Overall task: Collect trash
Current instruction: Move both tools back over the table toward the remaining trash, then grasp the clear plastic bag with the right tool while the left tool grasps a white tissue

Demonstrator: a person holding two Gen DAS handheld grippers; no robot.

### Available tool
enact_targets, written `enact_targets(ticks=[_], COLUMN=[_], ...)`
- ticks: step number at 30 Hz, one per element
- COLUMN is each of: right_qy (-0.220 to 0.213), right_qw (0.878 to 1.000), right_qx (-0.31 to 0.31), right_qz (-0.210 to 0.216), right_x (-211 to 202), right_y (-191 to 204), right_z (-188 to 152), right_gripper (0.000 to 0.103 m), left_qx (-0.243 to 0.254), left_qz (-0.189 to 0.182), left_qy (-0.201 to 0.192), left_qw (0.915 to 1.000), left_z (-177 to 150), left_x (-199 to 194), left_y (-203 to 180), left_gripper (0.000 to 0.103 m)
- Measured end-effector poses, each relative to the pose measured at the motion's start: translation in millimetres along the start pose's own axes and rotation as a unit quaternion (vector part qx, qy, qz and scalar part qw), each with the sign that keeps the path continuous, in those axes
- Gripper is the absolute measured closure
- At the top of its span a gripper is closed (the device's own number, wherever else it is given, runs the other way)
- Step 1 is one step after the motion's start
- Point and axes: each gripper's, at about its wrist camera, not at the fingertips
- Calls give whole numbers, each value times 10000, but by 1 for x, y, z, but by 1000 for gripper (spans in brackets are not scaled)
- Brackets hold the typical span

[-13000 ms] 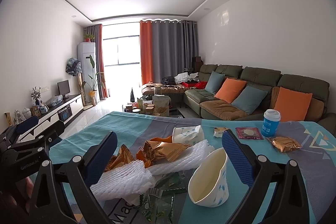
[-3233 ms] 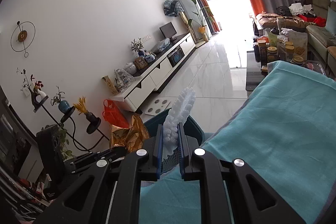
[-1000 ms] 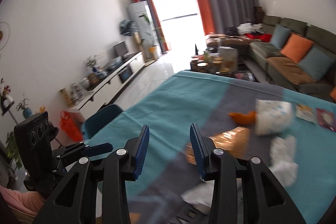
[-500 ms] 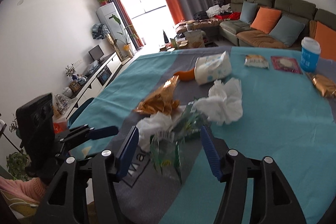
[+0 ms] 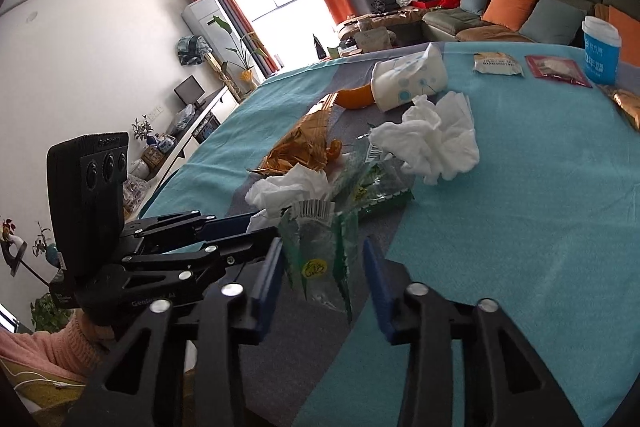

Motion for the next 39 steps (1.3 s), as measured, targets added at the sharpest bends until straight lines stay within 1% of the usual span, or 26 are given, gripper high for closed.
enact_targets(ticks=[1,3,4,7,8,16,21,27,34,39], right_qy=[-4,-20,-24,-42,-54,-237,-290,-300,-259,-251], right_qw=[10000,10000,10000,10000,10000,9997,9994,9992,9988,9982], right_qx=[10,41,45,-14,-33,-106,-175,-246,-360,-429], right_qz=[3,41,42,8,0,-41,-24,85,218,346], right_x=[0,-2,-2,-5,-6,-18,-18,-14,-1,7], right_y=[-1,-3,-4,-4,-4,-3,2,9,19,28], right_z=[0,-1,0,0,1,8,14,20,24,27], right_gripper=[74,78,79,81,83,83,83,83,83,83], left_qx=[-21,-44,-52,-97,-91,-76,-79,-4,99,49], left_qz=[-33,-59,-75,-138,-148,-294,-267,-268,-132,-2], left_qy=[17,31,26,-20,-50,-273,-435,-590,-889,-1059], left_qw=[10000,10000,10000,9999,9998,9992,9987,9979,9959,9944], left_z=[0,1,1,-1,-2,-9,-14,-26,-40,-46], left_x=[2,3,3,-2,-5,-31,-51,-77,-110,-131], left_y=[0,2,2,5,6,13,19,28,38,49], left_gripper=[86,90,94,96,96,96,96,96,96,96])
Point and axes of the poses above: each gripper's, at about its wrist camera, not at the fingertips, and x roughly the way its jaws point, y to its left, z to its top, and after that the axes turned 10 degrees about z, right-handed
